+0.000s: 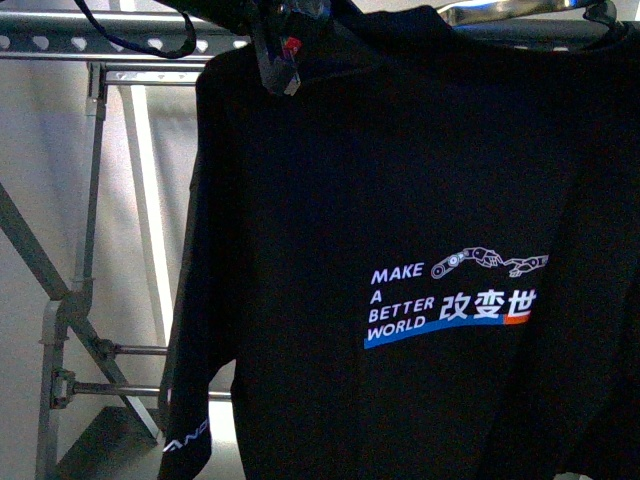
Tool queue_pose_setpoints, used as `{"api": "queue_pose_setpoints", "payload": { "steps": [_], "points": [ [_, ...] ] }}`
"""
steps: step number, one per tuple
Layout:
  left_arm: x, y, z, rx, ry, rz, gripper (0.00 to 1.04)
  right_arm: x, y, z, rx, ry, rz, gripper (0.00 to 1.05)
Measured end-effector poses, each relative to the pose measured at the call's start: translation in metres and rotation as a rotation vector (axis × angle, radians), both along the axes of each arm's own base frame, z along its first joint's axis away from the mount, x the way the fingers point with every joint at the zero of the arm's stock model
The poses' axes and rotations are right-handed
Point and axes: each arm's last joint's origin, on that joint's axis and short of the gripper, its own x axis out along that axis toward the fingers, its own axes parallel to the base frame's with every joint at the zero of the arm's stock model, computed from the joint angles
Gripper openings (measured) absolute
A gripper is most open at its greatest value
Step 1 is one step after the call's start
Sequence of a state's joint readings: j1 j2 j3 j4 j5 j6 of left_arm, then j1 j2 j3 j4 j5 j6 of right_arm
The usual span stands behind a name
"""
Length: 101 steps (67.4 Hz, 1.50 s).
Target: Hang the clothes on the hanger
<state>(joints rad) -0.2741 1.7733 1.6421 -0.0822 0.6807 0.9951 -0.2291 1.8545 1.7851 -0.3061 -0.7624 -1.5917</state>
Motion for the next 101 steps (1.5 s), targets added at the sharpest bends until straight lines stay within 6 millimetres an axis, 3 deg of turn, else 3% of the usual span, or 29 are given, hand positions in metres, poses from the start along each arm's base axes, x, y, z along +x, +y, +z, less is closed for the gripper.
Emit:
{"api": "queue_pose_setpoints", "payload": {
  "steps": [23,30,42,46,50,57,67,78,94,97,101],
  "points": [
    [0.0,0.0,0.0,0.0,0.0,-0.002,1.0,-0.039,-0.019,-0.028,0.008,0.147,-0.027,0.08],
    [0.0,-0.001,0.0,-0.001,0.0,-0.005,0.98,-0.044,-0.027,-0.041,0.04,0.194,-0.039,0.08],
    [0.002,-0.001,-0.001,-0.053,-0.002,0.05,0.98,-0.048,-0.035,-0.045,0.069,0.224,-0.067,0.08],
    [0.006,0.003,0.0,-0.432,0.054,0.225,0.98,-0.049,-0.037,-0.046,0.08,0.243,-0.074,0.07],
    [0.005,0.01,0.01,-0.772,0.195,0.206,0.98,-0.051,-0.037,-0.048,0.087,0.271,-0.08,0.07],
    [0.001,0.018,0.023,-1.085,0.43,0.133,0.98,-0.053,-0.035,-0.052,0.108,0.331,-0.102,0.07],
    [0.001,0.024,0.026,-1.304,0.627,0.131,0.98,-0.055,-0.029,-0.051,0.185,0.405,-0.121,0.05],
    [0.008,0.026,0.019,-1.344,0.657,0.337,0.98,-0.058,-0.021,-0.05,0.325,0.513,-0.125,0.05],
    [0.012,0.032,0.026,-1.372,0.496,0.545,0.98,-0.069,-0.014,-0.031,0.546,0.628,-0.172,0.05],
    [0.012,0.036,0.026,-1.327,0.452,0.68,0.93,-0.07,-0.015,-0.029,0.57,0.637,-0.187,0.05],
    [-0.002,0.055,0.012,-1.118,0.379,0.884,0.78,-0.07,-0.018,-0.025,0.627,0.634,-0.215,0.05]
  ]
}}
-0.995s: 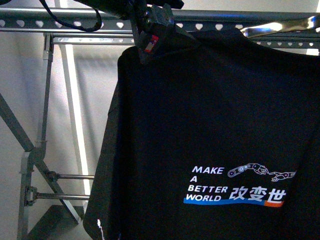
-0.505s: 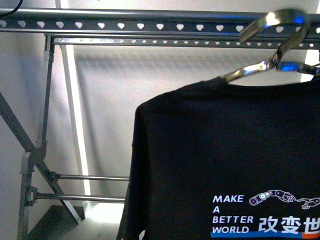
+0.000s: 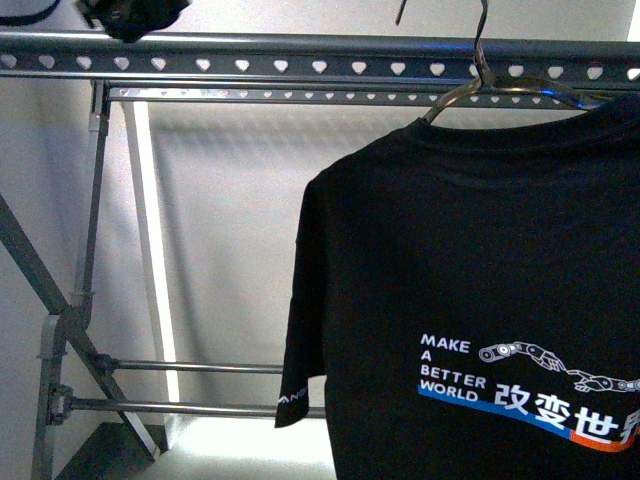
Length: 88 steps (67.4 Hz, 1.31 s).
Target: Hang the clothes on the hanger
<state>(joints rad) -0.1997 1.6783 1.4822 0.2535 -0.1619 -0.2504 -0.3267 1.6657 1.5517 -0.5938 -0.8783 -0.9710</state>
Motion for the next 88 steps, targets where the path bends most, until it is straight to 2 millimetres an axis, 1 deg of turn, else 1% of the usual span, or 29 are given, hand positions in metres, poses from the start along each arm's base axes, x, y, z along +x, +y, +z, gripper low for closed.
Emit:
{"api": "queue_pose_setpoints", "payload": {
  "steps": [3,5,6,10,13,15,21,29,30,36,41,46,53,72,81,84,88],
  "points": [
    [-0.013,0.013,-0.013,0.095,0.013,0.02,0.69,0.001,-0.004,0.0,0.036,0.009,-0.041,0.05],
    [-0.019,0.018,-0.019,0.116,0.015,0.025,0.66,0.001,-0.006,0.0,0.051,0.007,-0.058,0.05],
    [-0.025,0.023,-0.025,0.143,0.013,0.029,0.62,0.001,-0.007,0.001,0.064,0.008,-0.07,0.05],
    [-0.041,0.033,-0.038,0.181,0.008,0.041,0.53,0.001,-0.011,0.003,0.112,0.015,-0.119,0.05],
    [-0.057,0.041,-0.052,0.204,0.009,0.059,0.45,-0.001,-0.014,0.006,0.165,0.041,-0.168,0.05],
    [-0.064,0.043,-0.058,0.209,0.009,0.063,0.41,-0.001,-0.015,0.008,0.192,0.059,-0.192,0.05],
    [-0.09,0.045,-0.085,0.232,0.023,0.061,0.25,-0.002,-0.017,0.015,0.284,0.102,-0.26,0.05],
    [-0.121,0.042,-0.116,0.245,0.043,0.049,0.04,0.001,-0.018,0.033,0.402,0.134,-0.344,0.05],
    [-0.123,0.042,-0.119,0.245,0.045,0.048,0.02,0.001,-0.019,0.036,0.417,0.139,-0.356,0.05],
    [-0.149,0.04,-0.14,0.254,0.053,0.045,0.04,0.008,-0.021,0.052,0.536,0.186,-0.436,0.05],
    [-0.166,0.04,-0.152,0.255,0.054,0.048,0.04,0.015,-0.02,0.057,0.603,0.23,-0.494,0.05],
    [-0.179,0.04,-0.162,0.256,0.056,0.044,0.04,0.023,-0.019,0.054,0.655,0.275,-0.555,0.05],
    [-0.201,0.044,-0.179,0.257,0.062,0.04,0.04,0.039,-0.018,0.041,0.762,0.346,-0.621,0.05],
    [-0.226,0.058,-0.194,0.256,0.055,0.042,0.04,0.056,-0.018,0.03,0.903,0.4,-0.701,0.05],
    [-0.237,0.063,-0.2,0.258,0.058,0.037,0.04,0.07,-0.016,0.027,0.925,0.415,-0.734,0.05],
    [-0.24,0.067,-0.201,0.259,0.055,0.016,0.04,0.074,-0.016,0.026,0.933,0.419,-0.745,0.05],
    [-0.243,0.071,-0.203,0.258,0.056,0.032,0.04,0.08,-0.016,0.024,0.937,0.423,-0.763,0.05]
  ]
}}
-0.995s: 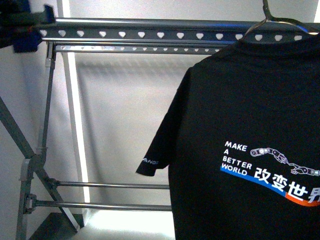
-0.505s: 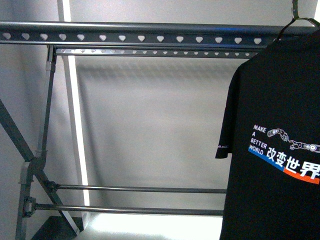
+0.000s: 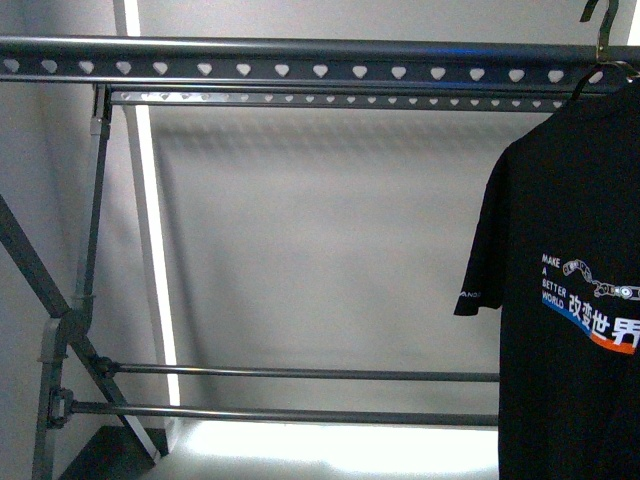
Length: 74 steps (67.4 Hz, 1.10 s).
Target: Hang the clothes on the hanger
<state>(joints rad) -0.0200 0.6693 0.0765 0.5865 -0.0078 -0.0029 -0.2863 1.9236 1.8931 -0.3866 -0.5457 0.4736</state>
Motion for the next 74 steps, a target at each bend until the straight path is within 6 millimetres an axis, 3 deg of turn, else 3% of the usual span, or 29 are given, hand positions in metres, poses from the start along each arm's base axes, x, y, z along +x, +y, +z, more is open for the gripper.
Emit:
{"api": "queue_pose_setpoints", "payload": {
  "steps": [35,48,63,71,74],
  "points": [
    [-0.02,0.002,-0.007,0.001,-0.026,0.012,0.04,0.034,-0.002,-0.02,0.014,0.057,-0.065,0.05],
    [-0.026,0.002,-0.007,0.0,-0.028,0.013,0.04,0.037,0.0,-0.026,0.012,0.063,-0.058,0.05],
    [-0.031,0.003,-0.006,0.0,-0.028,0.013,0.04,0.039,0.005,-0.06,0.011,0.11,-0.045,0.05],
    [-0.034,0.003,-0.006,0.0,-0.03,0.013,0.04,0.035,0.007,-0.064,-0.009,0.102,-0.038,0.05],
    [-0.035,0.002,-0.007,0.0,-0.029,0.012,0.04,0.033,0.008,-0.065,-0.022,0.091,-0.039,0.1]
  ]
}}
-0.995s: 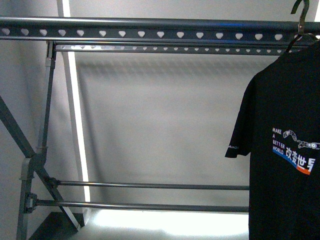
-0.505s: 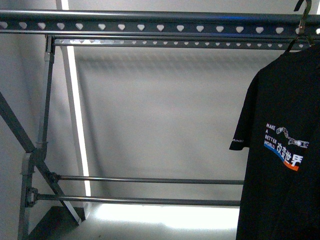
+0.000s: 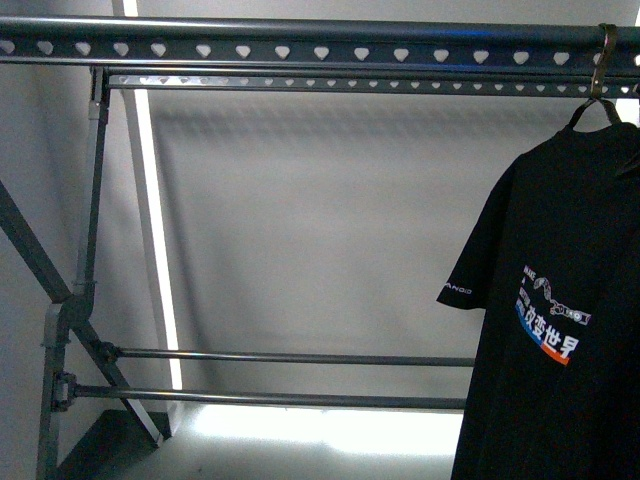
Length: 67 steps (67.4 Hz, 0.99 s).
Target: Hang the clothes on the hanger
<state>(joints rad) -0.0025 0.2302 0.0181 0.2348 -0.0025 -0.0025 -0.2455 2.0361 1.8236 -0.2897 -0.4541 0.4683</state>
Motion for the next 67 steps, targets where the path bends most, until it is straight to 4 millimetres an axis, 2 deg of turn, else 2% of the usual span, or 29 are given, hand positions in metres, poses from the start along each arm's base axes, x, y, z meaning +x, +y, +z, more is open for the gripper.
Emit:
{"api": "queue_pose_setpoints", "payload": {
  "steps": [4,9,17,25,27,28,30,31,34,39,45,51,55,59,67],
  "points": [
    [-0.001,0.0,0.0,0.0,0.0,0.0,0.04,-0.003,0.002,-0.001,-0.032,-0.022,-0.009,0.21],
    [-0.003,0.0,0.0,0.0,-0.001,0.0,0.04,-0.011,0.005,0.005,-0.128,-0.115,-0.023,0.39],
    [-0.009,0.0,-0.004,0.0,0.028,-0.002,0.04,-0.038,0.013,0.029,-0.189,-0.272,-0.02,0.61],
    [-0.015,0.0,-0.003,0.0,0.008,-0.002,0.04,-0.092,0.026,0.06,-0.291,-0.464,-0.031,0.84],
    [-0.015,0.0,-0.003,0.0,0.007,-0.002,0.04,-0.11,0.031,0.067,-0.319,-0.518,-0.042,0.9],
    [-0.015,0.0,-0.003,0.0,0.006,-0.002,0.04,-0.127,0.034,0.071,-0.346,-0.563,-0.055,0.95],
    [-0.015,0.0,-0.003,0.0,0.006,-0.002,0.04,-0.142,0.037,0.072,-0.372,-0.597,-0.07,0.99],
    [-0.015,0.0,-0.003,0.0,0.006,-0.002,0.04,-0.148,0.038,0.073,-0.381,-0.61,-0.075,0.99],
    [-0.015,0.0,-0.003,0.0,0.006,-0.002,0.04,-0.182,0.046,0.069,-0.429,-0.685,-0.098,0.97],
    [-0.015,0.0,-0.003,0.0,0.005,-0.002,0.04,-0.22,0.055,0.056,-0.47,-0.733,-0.12,0.97],
    [-0.015,0.0,-0.003,0.0,0.005,-0.002,0.04,-0.265,0.066,0.03,-0.483,-0.742,-0.142,0.97],
    [-0.015,0.0,-0.003,0.0,0.005,-0.002,0.04,-0.313,0.079,-0.007,-0.51,-0.764,-0.168,0.97],
    [-0.015,0.0,-0.003,0.0,0.005,-0.002,0.04,-0.328,0.084,-0.021,-0.536,-0.767,-0.191,0.96],
    [-0.015,0.0,-0.003,0.0,0.005,-0.002,0.04,-0.34,0.093,-0.035,-0.577,-0.641,-0.192,0.84],
    [-0.015,0.0,-0.003,0.0,0.005,-0.002,0.23,-0.345,0.102,-0.071,-0.608,-0.516,-0.092,0.62]
  ]
}}
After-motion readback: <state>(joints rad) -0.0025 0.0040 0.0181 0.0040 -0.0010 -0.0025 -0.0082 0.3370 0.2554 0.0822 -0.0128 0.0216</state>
